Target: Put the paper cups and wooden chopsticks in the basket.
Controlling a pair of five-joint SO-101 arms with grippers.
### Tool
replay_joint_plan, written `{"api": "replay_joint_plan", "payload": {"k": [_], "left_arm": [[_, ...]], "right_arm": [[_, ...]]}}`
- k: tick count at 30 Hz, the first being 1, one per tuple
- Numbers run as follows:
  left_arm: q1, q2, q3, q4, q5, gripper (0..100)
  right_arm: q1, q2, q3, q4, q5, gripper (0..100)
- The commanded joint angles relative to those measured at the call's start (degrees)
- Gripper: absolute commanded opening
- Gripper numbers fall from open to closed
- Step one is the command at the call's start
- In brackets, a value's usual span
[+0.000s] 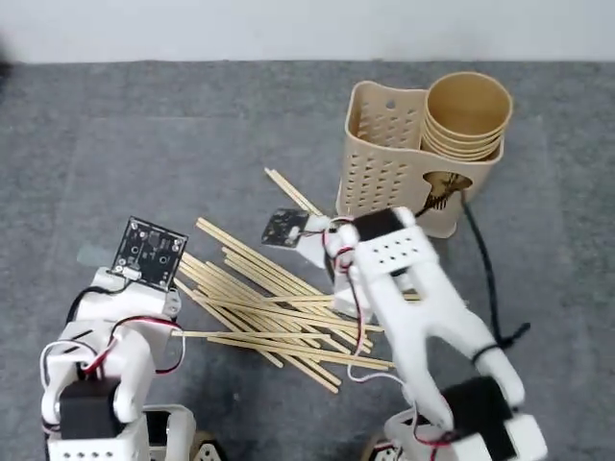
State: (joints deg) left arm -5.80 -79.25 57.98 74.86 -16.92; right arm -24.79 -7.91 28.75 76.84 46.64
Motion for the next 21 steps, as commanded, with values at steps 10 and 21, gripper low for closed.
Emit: {"api": "replay_joint_plan", "payload": {"k": [10,21], "left_arm": [[-0.53,-0.62,4.7,-3.78,-3.08,1],[-0.44,-0.62,5.05,-3.69,-2.99,1]], "right_arm": [[-1.36,8.31,-3.25,-6.2,0.88,19.8],[-1.19,13.85,-3.34,-11.12,0.79,19.7]]}}
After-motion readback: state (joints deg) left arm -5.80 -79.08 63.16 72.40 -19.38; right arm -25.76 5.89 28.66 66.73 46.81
